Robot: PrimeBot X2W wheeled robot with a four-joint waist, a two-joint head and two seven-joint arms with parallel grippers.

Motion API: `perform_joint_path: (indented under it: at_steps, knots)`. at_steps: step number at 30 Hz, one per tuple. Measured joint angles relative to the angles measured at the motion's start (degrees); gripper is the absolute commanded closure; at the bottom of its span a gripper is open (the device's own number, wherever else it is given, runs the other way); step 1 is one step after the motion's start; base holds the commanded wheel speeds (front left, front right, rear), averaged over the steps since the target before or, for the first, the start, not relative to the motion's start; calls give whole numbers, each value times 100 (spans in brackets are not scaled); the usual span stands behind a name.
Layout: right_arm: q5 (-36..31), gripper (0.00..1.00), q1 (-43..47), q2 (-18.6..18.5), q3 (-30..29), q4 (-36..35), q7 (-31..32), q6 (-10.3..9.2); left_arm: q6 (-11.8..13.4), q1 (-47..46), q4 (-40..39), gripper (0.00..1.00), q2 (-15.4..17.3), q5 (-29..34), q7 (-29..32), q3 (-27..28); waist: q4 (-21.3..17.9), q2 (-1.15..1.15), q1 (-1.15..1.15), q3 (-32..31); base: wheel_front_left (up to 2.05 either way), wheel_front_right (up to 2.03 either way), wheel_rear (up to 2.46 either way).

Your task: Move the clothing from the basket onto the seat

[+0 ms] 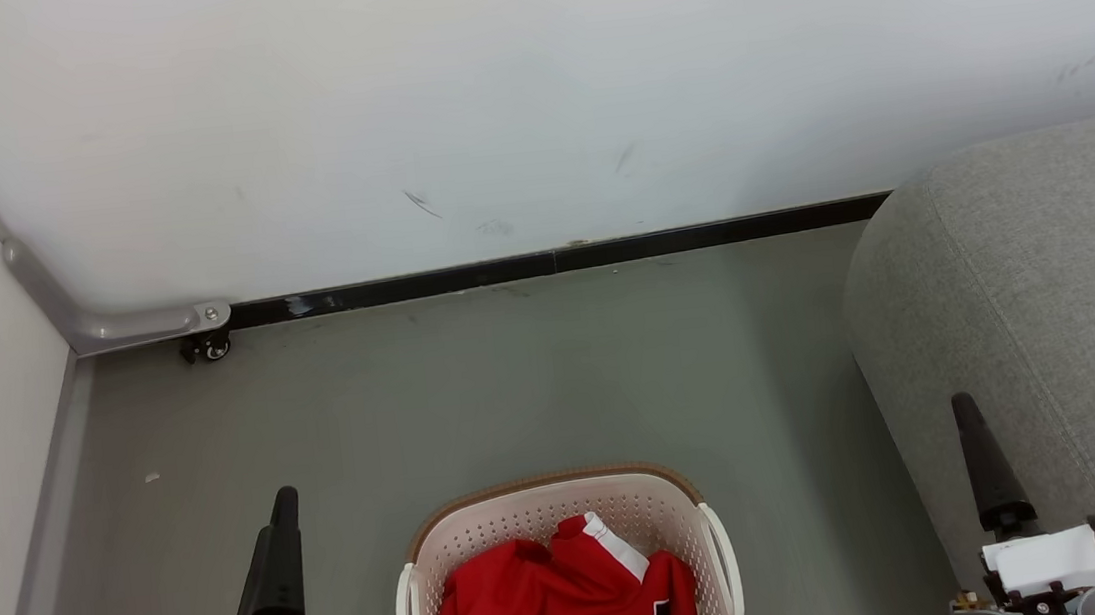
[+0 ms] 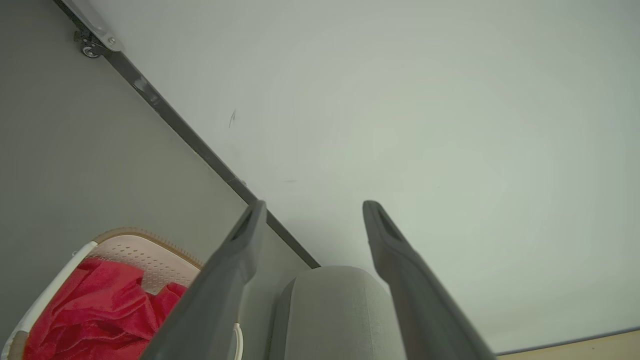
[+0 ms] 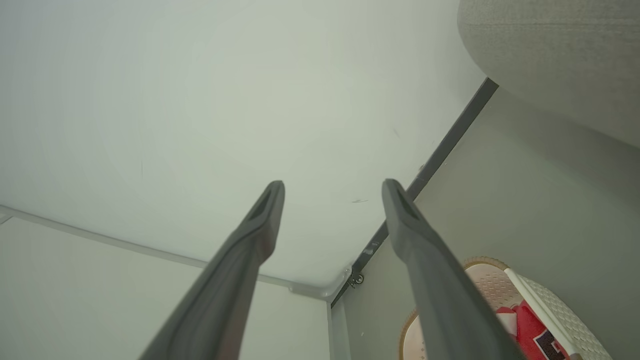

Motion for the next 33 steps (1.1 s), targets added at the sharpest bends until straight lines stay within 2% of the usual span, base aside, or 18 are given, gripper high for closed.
perform_joint_path:
  at_steps: [7,22,33]
  knots:
    - [-554,0,-90,1,18,2,-114,0,75,-3,-149,0,40,740,-123,-146,6,0,-2,8,0,0,0]
    - [-2024,0,-109,20,47,64,-392,0,428,-5,-457,0,276,2825,-407,-555,11,0,-72,95,0,0,0]
    - [-3136,0,-225,42,56,178,-494,0,790,-4,-555,0,304,4122,-669,-857,12,0,-92,144,0,0,0]
